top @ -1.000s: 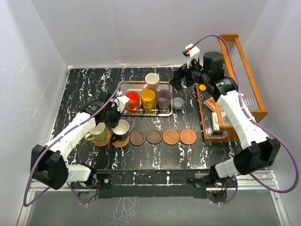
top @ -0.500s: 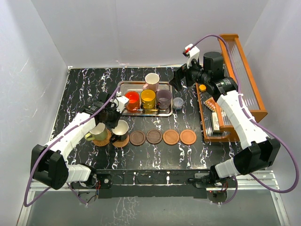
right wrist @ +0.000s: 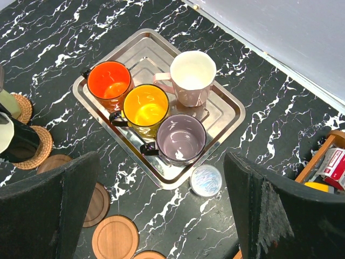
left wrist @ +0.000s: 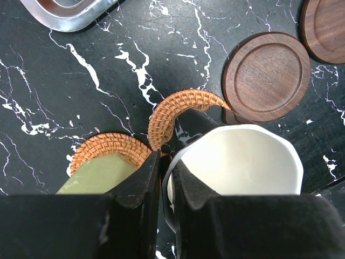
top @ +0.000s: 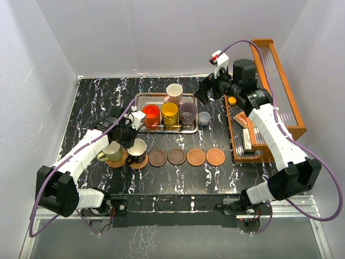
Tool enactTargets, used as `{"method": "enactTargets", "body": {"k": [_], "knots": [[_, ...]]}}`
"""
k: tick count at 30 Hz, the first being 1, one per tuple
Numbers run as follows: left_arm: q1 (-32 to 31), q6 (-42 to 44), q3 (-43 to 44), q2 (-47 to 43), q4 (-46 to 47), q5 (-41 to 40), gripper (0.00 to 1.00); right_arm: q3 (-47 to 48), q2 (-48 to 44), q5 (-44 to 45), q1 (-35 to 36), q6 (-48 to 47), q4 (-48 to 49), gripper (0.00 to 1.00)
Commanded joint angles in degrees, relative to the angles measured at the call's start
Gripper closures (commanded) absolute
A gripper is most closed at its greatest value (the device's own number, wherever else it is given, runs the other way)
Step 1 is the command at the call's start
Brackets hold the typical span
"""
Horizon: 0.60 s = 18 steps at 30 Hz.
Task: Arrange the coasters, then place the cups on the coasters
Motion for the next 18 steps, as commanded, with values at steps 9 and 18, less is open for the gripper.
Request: {"method": "enactTargets", "body": {"k": [9, 18], "knots": [[0.60, -0.31, 0.45, -1.92, -0.04, 2.24, 1.00, -0.08, -1.07, -0.69, 0.08, -0.96, 2.55, 0.02], [0.64, 0.63, 0.05, -1.20, -0.36, 2.17, 1.00, -0.39, -0.98, -0.78, -0.02, -1.05, 2.71, 0.02]]}}
